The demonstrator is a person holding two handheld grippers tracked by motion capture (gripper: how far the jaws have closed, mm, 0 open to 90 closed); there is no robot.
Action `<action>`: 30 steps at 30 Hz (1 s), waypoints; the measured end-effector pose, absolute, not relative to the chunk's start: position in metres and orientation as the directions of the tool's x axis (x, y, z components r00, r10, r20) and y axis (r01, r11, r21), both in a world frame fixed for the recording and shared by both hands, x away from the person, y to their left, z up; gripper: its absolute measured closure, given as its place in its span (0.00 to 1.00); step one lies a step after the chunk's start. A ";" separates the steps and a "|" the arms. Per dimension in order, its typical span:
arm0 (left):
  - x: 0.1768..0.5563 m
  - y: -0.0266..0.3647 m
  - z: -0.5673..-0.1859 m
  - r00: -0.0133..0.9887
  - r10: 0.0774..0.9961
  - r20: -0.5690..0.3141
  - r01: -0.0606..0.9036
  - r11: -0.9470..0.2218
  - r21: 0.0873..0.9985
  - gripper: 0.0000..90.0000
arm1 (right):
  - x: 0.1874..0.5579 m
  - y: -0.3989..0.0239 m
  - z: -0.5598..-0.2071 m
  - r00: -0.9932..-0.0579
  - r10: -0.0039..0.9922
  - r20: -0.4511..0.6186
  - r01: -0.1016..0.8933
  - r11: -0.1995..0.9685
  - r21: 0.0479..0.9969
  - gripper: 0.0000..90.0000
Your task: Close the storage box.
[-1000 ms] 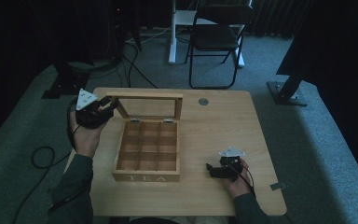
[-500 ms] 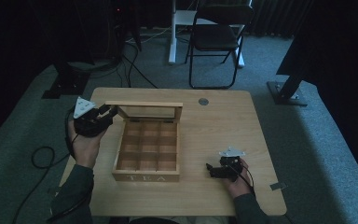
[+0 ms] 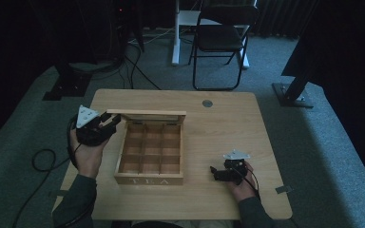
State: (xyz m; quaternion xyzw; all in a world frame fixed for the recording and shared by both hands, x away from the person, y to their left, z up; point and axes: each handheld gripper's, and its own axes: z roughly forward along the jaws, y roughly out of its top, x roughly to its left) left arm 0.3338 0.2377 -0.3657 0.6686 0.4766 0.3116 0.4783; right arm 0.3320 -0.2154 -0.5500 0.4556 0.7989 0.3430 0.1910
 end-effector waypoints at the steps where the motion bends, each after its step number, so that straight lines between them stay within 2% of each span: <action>1: 0.333 0.237 -0.366 0.349 0.936 -0.041 0.339 -0.086 0.937 0.65 | 0.332 -0.215 -0.550 -0.512 0.859 0.007 0.597 0.350 0.722 0.14; 30: 0.308 0.237 -0.385 0.356 0.934 -0.042 0.363 -0.097 0.927 0.62 | 0.332 -0.216 -0.550 -0.513 0.858 0.004 0.594 0.351 0.724 0.14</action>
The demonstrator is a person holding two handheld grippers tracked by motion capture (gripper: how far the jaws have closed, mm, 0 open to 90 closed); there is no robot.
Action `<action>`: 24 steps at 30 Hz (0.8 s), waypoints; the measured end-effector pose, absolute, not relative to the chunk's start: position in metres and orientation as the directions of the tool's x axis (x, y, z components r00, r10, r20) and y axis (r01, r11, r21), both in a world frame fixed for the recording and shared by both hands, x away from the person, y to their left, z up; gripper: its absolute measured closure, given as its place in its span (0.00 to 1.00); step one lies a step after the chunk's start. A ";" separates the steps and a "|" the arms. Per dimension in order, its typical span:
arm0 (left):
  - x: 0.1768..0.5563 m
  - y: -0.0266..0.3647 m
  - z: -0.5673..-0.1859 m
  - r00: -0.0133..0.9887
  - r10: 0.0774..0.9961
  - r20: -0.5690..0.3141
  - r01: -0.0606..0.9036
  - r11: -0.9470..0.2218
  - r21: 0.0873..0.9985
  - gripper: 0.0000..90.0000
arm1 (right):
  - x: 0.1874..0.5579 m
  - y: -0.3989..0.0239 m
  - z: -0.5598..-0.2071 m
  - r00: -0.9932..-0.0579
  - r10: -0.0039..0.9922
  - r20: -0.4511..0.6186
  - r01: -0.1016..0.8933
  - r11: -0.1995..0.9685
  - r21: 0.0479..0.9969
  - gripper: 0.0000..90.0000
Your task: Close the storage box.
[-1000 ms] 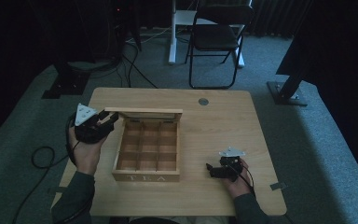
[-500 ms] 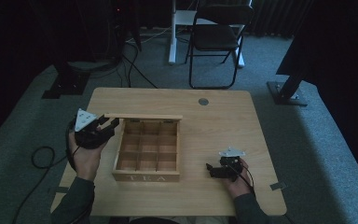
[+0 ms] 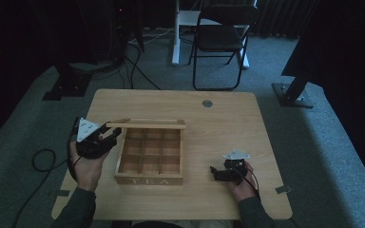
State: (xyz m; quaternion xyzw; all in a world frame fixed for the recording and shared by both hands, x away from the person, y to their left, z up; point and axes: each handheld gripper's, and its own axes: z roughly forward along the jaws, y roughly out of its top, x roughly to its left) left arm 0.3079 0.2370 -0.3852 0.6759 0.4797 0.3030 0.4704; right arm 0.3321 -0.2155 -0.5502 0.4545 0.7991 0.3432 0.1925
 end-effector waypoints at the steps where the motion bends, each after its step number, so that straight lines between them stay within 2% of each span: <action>1: 0.307 0.237 -0.386 0.355 0.934 -0.041 0.363 -0.097 0.927 0.62 | 0.332 -0.216 -0.550 -0.513 0.858 0.004 0.594 0.351 0.724 0.14; 8: 0.301 0.238 -0.393 0.355 0.932 -0.073 0.372 -0.069 0.926 0.62 | 0.332 -0.216 -0.550 -0.513 0.858 0.004 0.594 0.352 0.724 0.14; 24: 0.292 0.237 -0.402 0.348 0.934 -0.081 0.380 -0.061 0.923 0.62 | 0.332 -0.216 -0.550 -0.513 0.858 0.004 0.594 0.351 0.724 0.14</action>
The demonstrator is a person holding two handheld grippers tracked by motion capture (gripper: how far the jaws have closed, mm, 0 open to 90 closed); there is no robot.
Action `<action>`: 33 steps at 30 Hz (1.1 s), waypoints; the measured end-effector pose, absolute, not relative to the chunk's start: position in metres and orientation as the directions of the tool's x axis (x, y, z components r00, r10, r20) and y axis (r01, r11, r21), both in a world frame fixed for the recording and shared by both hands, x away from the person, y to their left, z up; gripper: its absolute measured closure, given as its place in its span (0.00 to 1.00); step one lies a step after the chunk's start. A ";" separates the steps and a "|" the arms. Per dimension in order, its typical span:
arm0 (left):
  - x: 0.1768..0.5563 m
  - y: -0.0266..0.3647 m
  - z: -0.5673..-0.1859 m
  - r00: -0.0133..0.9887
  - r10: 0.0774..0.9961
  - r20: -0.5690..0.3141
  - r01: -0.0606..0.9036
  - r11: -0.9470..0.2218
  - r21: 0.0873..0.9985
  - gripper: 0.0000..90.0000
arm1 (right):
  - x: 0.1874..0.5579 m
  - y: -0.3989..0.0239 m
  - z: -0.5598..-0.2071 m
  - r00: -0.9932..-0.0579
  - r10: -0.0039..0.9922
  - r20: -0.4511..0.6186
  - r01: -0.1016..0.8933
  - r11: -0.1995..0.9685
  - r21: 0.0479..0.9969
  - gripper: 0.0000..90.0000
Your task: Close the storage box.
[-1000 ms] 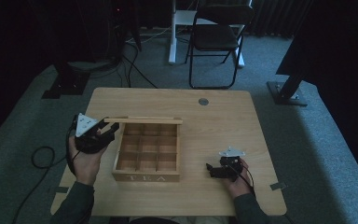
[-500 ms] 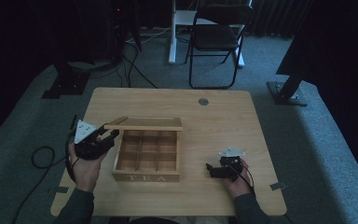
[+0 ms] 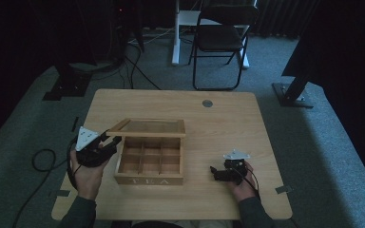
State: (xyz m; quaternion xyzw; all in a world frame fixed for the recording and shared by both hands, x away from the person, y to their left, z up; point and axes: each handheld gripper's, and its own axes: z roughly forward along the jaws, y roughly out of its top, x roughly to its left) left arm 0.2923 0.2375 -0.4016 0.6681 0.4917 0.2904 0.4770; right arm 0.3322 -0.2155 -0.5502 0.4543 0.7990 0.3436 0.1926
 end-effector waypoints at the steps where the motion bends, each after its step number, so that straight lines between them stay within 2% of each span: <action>1: 0.292 0.237 -0.402 0.348 0.934 -0.081 0.380 -0.062 0.923 0.62 | 0.332 -0.216 -0.550 -0.513 0.858 0.004 0.593 0.351 0.724 0.14; 33: 0.277 0.238 -0.420 0.347 0.931 -0.111 0.435 -0.055 0.899 0.61 | 0.332 -0.215 -0.550 -0.512 0.859 0.006 0.595 0.350 0.724 0.14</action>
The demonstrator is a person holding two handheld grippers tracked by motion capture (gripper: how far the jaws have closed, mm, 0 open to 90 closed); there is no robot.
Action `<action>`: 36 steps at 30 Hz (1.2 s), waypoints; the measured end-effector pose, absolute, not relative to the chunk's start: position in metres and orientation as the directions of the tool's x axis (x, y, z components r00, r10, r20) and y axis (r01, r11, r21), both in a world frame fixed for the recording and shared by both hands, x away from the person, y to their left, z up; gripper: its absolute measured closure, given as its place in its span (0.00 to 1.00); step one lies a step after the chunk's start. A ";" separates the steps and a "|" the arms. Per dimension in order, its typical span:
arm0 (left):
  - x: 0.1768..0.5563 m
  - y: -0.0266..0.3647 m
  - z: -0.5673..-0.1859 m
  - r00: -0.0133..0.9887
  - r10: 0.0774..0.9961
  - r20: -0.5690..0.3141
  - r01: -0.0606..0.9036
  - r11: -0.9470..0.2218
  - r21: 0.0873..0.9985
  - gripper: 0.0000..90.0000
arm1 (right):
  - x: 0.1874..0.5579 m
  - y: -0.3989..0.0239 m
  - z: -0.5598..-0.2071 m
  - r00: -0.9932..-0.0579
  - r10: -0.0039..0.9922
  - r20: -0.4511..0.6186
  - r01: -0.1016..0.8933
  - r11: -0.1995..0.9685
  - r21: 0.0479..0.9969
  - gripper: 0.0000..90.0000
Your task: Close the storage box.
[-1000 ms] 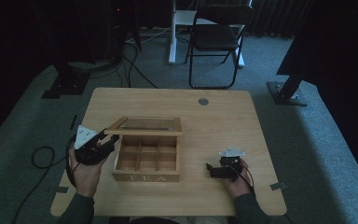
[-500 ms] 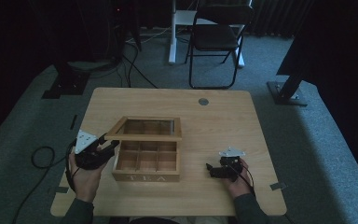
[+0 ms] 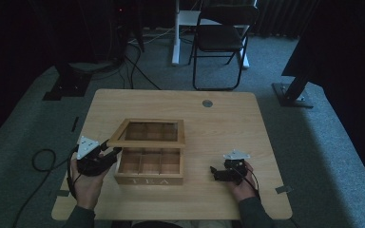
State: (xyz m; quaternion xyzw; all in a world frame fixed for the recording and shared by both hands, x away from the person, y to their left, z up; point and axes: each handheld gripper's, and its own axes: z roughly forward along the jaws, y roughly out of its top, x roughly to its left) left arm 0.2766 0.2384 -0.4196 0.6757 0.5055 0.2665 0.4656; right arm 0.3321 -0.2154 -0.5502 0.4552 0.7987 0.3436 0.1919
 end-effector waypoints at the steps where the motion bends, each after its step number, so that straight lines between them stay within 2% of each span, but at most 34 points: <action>1: 0.277 0.238 -0.420 0.347 0.931 -0.111 0.435 -0.055 0.899 0.61 | 0.332 -0.215 -0.550 -0.513 0.859 0.005 0.594 0.350 0.724 0.14; 36: 0.266 0.238 -0.439 0.342 0.930 -0.136 0.458 -0.039 0.888 0.59 | 0.332 -0.216 -0.550 -0.513 0.858 0.005 0.595 0.351 0.723 0.14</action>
